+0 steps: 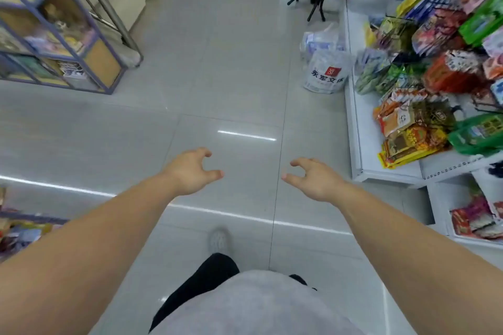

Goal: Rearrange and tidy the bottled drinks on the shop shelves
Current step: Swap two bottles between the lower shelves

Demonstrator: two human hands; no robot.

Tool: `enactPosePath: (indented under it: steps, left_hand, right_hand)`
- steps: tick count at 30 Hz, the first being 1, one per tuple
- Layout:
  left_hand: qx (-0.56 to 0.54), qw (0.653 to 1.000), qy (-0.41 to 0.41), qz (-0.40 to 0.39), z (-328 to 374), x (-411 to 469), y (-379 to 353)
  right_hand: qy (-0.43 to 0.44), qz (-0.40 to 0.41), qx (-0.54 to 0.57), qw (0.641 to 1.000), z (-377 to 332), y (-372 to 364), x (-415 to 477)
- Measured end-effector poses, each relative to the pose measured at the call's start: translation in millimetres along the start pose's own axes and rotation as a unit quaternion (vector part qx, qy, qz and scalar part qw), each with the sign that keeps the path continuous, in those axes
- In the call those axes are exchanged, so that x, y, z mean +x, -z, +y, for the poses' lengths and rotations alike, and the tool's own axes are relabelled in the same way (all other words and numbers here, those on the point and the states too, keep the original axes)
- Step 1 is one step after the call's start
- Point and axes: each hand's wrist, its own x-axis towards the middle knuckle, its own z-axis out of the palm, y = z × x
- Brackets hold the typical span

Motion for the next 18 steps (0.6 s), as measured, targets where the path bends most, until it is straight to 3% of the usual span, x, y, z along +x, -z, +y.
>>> enactPosePath:
  steps: [18]
  left_hand:
    - [-0.030, 0.998, -0.018, -0.055, 21.5, 395.4, 228.0]
  right_hand:
    - [-0.065, 0.006, 0.030, 0.997, -135.9, 193.4, 351.6]
